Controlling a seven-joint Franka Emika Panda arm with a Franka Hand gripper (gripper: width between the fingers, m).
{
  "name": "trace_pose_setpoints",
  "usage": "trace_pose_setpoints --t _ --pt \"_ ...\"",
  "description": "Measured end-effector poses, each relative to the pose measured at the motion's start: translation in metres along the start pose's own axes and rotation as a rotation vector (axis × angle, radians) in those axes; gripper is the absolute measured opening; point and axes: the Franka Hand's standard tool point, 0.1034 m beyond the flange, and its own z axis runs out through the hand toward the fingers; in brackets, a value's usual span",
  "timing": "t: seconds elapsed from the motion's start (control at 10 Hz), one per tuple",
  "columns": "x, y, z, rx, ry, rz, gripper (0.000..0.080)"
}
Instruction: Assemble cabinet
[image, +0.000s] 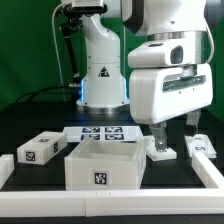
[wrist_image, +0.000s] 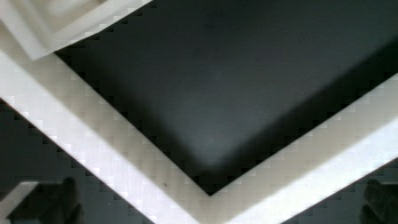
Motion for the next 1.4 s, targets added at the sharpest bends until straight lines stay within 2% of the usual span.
trace_pose_setpoints --t 0.7,0.8,1.1,1.2,1.4 --pt "0.0 0.001 -0.001 -0.007 0.008 -0.012 0.0798" --pt "-0.006 0.002 -0.005 -0.009 0.006 -0.053 0.0798" --pt "-0.037 0.003 -0.016 -0.004 -0.016 -0.211 0.0798" --pt "-0.042 0.005 -0.019 0.001 -0.025 -0.243 0.0798" --pt "-0.041 0.004 -0.017 0.003 -0.024 -0.231 0.0798"
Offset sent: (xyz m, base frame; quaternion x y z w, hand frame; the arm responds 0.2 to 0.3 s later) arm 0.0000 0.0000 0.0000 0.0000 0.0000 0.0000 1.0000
